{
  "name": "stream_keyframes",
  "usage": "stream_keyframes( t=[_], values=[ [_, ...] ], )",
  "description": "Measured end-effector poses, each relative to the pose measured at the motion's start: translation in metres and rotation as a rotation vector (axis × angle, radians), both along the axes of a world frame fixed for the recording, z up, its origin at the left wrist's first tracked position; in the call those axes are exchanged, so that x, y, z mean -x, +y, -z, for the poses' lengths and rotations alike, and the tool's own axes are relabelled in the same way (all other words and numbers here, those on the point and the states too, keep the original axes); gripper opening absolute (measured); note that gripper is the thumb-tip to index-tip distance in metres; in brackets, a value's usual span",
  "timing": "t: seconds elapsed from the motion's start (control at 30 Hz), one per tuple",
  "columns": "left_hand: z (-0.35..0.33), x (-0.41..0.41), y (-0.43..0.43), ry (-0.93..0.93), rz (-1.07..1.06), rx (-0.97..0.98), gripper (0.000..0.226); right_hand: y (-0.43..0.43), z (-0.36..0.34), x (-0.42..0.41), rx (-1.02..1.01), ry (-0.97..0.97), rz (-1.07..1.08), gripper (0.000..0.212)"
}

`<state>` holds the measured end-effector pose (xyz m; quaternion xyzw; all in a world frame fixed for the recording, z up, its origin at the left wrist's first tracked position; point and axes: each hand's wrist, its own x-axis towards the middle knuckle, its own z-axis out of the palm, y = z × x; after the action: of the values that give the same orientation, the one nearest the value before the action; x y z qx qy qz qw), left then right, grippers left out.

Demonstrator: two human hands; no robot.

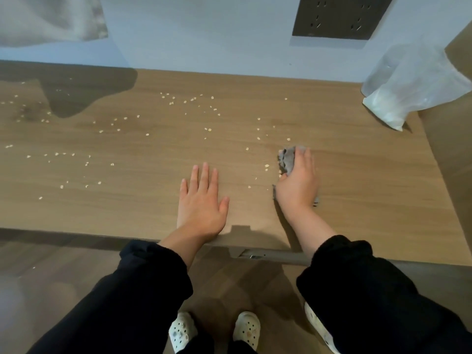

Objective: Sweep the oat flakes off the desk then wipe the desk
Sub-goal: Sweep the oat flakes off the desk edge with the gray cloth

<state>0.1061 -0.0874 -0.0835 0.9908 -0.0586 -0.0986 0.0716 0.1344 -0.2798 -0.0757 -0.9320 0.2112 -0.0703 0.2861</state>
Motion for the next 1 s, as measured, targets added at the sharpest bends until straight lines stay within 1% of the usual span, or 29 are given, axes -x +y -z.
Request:
stream_keyframes(
  t=[0.07, 0.1, 0.17, 0.23, 0.27, 0.33, 0.4, 0.5, 0.63, 0.7, 0.73, 0.77, 0.8, 0.83, 0.9, 0.93, 1.0],
  values=[
    [-0.007, 0.000, 0.006, -0.016, -0.013, 0.145, 0.066, 0.011, -0.006, 0.008, -0.094, -0.017, -0.055, 0.070],
    [-0.009, 0.001, 0.011, -0.050, -0.009, 0.192, 0.064, 0.008, -0.012, 0.011, -0.160, -0.028, -0.041, 0.070],
    [-0.013, 0.002, 0.027, -0.116, 0.006, 0.150, 0.061, -0.009, -0.025, 0.013, -0.234, -0.098, 0.046, 0.069],
    [-0.010, 0.000, 0.049, -0.137, -0.029, 0.060, 0.062, -0.035, -0.031, 0.006, -0.192, -0.144, 0.132, 0.067],
    [-0.009, -0.001, 0.059, -0.125, -0.067, 0.024, 0.064, -0.049, -0.030, -0.002, -0.129, -0.133, 0.169, 0.066],
    [-0.003, -0.003, 0.074, -0.087, -0.160, 0.005, 0.066, -0.070, -0.022, -0.018, -0.023, -0.036, 0.221, 0.066],
    [0.003, -0.005, 0.080, -0.080, -0.203, 0.011, 0.067, -0.074, -0.012, -0.032, 0.039, 0.080, 0.247, 0.069],
    [0.006, -0.007, 0.080, -0.078, -0.188, 0.010, 0.067, -0.050, -0.002, -0.049, 0.101, 0.111, 0.172, 0.075],
    [0.005, -0.008, 0.081, -0.064, -0.172, -0.031, 0.068, -0.001, -0.002, -0.053, 0.070, 0.031, -0.060, 0.075],
    [0.005, -0.008, 0.079, -0.052, -0.185, -0.050, 0.069, 0.005, -0.004, -0.047, -0.022, 0.014, -0.169, 0.073],
    [0.005, -0.011, 0.077, -0.040, -0.208, -0.050, 0.069, 0.003, -0.008, -0.045, -0.112, -0.005, -0.155, 0.074],
    [0.005, -0.016, 0.073, -0.025, -0.243, -0.039, 0.069, -0.002, -0.012, -0.043, -0.209, -0.040, -0.096, 0.076],
    [0.004, -0.021, 0.069, -0.009, -0.280, -0.026, 0.069, -0.008, -0.016, -0.045, -0.260, -0.103, -0.009, 0.075],
    [0.004, -0.028, 0.065, -0.002, -0.304, -0.021, 0.069, -0.014, -0.018, -0.050, -0.241, -0.177, 0.078, 0.073],
    [0.004, -0.034, 0.058, -0.022, -0.326, -0.029, 0.070, -0.031, -0.016, -0.067, -0.095, -0.281, 0.188, 0.062],
    [0.005, -0.034, 0.057, -0.037, -0.331, -0.034, 0.070, -0.041, -0.013, -0.077, -0.021, -0.280, 0.229, 0.056],
    [0.006, -0.034, 0.057, -0.059, -0.315, -0.043, 0.071, -0.057, -0.004, -0.093, 0.060, -0.195, 0.308, 0.046]
  ],
)
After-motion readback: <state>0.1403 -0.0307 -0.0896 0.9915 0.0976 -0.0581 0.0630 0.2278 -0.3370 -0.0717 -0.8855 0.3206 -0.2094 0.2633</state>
